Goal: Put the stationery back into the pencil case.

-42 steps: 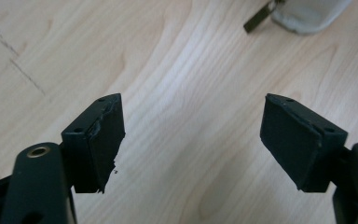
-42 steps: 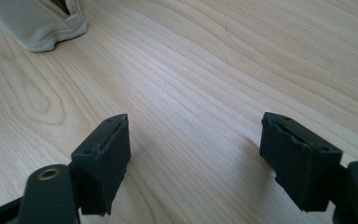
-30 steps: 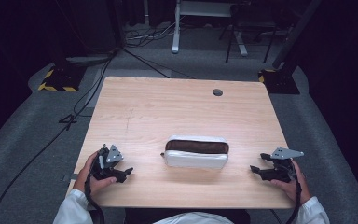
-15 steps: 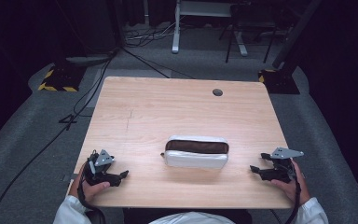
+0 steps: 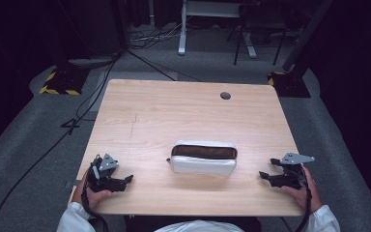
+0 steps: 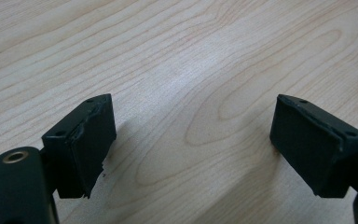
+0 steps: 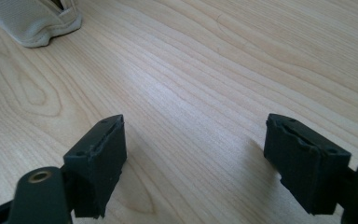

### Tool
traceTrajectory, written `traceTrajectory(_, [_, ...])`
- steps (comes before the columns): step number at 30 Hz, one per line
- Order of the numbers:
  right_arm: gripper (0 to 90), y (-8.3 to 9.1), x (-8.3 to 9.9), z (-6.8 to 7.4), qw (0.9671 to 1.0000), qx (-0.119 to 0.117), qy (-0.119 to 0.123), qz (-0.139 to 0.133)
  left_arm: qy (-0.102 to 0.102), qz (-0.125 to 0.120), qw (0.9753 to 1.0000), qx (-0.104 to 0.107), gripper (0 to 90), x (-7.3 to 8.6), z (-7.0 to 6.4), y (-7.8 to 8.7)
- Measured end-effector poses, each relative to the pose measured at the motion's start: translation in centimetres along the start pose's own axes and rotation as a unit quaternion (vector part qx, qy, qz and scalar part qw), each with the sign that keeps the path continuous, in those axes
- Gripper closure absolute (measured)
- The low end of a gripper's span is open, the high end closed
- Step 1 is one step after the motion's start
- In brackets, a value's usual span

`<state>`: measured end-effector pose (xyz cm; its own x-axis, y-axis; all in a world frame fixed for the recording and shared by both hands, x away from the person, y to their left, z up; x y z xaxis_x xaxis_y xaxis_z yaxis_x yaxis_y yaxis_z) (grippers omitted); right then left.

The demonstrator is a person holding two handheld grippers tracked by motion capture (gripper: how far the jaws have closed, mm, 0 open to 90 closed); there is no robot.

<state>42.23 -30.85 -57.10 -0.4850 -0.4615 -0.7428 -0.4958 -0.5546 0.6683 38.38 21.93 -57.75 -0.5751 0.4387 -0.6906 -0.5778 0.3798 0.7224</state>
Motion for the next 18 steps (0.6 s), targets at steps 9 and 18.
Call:
traceTrajectory(9, [21.5, 0.0, 0.0, 0.01, 1.0, 0.0, 0.001, 0.0, -0.001, 0.001, 1.0, -0.004, 14.8, -0.09, 0.14, -0.07])
traceTrajectory(18, [21.6, 0.0, -0.01, 0.02, 1.0, -0.001, 0.0, -0.001, 0.007, 0.0, 0.9999, -0.008, 14.9, -0.18, 0.16, -0.17])
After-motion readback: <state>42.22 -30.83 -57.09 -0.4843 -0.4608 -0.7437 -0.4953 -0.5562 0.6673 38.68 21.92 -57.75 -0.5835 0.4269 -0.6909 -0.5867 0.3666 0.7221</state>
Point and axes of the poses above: each handheld gripper's, and its own axes: y roughly backward along the jaws, x roughly out of its underside, z roughly to its left, the point moved 10 cm from there along -y, roughly forward along the jaws, and after that the axes turned 4 degrees about -x, right-handed, at the moved point
